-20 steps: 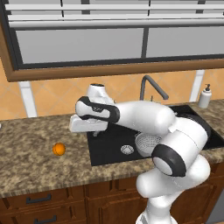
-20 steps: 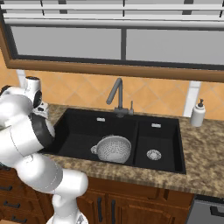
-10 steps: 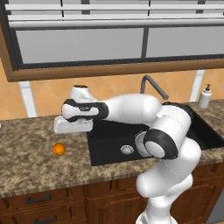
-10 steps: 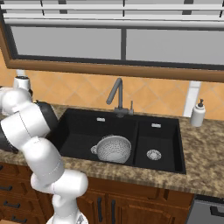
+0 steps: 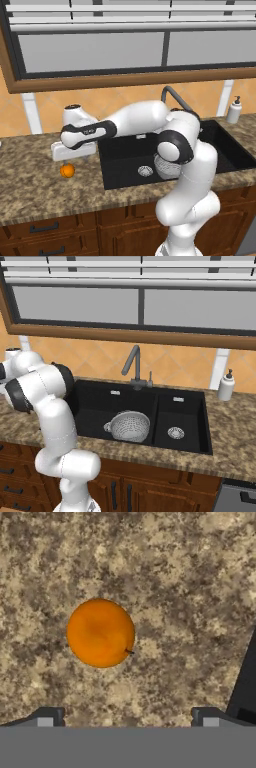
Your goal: Put the colander in the sink, put the orange, mango in the colander, and turn on the sink faucet and pour water over the colander.
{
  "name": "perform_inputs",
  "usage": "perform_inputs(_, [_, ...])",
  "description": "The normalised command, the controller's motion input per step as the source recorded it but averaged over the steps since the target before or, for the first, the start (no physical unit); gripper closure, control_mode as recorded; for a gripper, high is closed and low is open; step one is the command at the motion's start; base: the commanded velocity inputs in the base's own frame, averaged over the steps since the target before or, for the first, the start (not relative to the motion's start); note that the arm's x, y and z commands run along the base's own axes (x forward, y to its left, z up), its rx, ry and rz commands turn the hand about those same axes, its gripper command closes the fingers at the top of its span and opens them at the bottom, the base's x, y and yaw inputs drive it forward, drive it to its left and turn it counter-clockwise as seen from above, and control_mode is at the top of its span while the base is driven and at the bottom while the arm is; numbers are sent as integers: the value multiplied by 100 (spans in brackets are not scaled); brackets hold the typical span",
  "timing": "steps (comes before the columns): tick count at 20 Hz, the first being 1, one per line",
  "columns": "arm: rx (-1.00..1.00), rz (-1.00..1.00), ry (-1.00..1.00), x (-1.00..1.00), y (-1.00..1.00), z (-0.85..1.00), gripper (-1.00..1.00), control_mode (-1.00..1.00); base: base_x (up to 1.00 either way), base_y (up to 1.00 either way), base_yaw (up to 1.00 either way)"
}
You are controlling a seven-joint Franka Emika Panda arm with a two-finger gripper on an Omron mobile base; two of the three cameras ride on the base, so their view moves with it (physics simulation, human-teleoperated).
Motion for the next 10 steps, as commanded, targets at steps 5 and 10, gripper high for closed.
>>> perform_inputs(5, [0, 0, 2, 17, 5, -17, -100, -100, 0, 0, 0])
perform_inputs(10, [0, 0, 0, 15, 19, -27, -100, -100, 0, 0, 0])
